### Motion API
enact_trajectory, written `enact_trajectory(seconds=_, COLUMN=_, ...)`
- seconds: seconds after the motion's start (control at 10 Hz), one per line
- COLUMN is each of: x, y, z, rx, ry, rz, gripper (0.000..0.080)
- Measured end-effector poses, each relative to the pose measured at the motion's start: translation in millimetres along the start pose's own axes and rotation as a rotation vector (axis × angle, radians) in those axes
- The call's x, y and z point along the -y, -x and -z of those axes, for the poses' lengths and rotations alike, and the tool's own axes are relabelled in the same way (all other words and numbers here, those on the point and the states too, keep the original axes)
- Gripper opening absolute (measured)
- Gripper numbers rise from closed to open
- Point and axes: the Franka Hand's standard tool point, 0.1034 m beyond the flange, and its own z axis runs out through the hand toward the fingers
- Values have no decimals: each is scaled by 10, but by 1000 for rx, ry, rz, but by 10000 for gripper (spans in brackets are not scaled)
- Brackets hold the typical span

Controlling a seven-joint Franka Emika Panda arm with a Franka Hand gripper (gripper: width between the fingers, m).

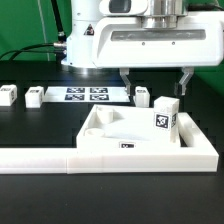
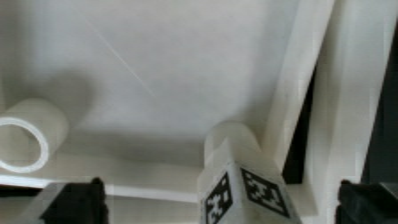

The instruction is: Assemble square table

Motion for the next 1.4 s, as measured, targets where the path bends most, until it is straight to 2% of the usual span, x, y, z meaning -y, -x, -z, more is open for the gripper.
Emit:
enact_trajectory(seconds=0.2, x=-5, y=94, z=-19, rx=-3, ry=0, rz=8, gripper=649)
enact_trajectory(seconds=0.3, x=8, y=190, z=-22, rx=-9, ry=-3, rz=12, gripper=649)
enact_trajectory(seconds=0.5, x=158, y=439, z=8, rx=-10, ry=-16, rz=35, gripper=649)
enact_trajectory(seconds=0.7, x=248, y=841, z=-50, rx=-12, ry=-20, rz=43, gripper=649)
enact_trajectory(seconds=0.8, x=255, y=959, z=-81, rx=-6, ry=-19, rz=52, gripper=649)
enact_trajectory(seconds=1.0, x=245, y=999, z=-75, rx=-5, ry=-19, rz=52, gripper=649)
enact_trajectory(seconds=1.4, x=182, y=1300, z=-149, rx=10, ry=-8, rz=65, gripper=649)
